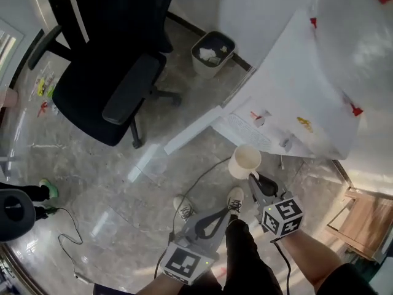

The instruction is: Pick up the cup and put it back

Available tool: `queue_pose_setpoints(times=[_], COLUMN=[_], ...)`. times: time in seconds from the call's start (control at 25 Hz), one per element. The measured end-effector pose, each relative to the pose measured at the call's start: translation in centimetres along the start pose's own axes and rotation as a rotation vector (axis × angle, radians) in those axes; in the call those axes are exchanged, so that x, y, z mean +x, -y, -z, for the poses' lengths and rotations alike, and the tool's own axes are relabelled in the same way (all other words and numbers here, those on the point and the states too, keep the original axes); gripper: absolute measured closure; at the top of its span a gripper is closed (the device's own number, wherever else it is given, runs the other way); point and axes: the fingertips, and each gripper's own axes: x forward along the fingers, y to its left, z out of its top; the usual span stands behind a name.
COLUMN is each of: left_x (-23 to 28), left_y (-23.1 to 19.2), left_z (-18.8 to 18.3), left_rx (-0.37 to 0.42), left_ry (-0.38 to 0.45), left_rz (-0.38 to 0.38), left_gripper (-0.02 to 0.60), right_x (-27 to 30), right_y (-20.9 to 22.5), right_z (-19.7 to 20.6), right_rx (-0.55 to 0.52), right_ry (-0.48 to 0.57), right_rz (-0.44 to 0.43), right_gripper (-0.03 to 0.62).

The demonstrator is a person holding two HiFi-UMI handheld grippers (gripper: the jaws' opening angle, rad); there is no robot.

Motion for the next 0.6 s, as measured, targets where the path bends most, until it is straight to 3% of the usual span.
queue_pose_setpoints(times=[0.28,0.44,0.6], left_x=[-7.3,-11.2,-13.3], left_y=[7.4,11.2,14.5], left_z=[-9.6,-12.3,-12.9], left_rx=[0.101,0.155,0.201], left_ry=[0.000,0.017,0.038], left_rz=[0.112,0.163,0.195], left_gripper=[0.578,0.578,0.578], right_x=[-13.9,-22.3,-28.3], right_y=[-7.4,-11.1,-14.4], right_z=[-11.5,-15.5,-17.8], right_rx=[-0.039,-0.006,-0.045], right_ry=[0.189,0.342,0.478], right_rz=[0.056,0.105,0.139], right_gripper=[0.544,0.545,0.545])
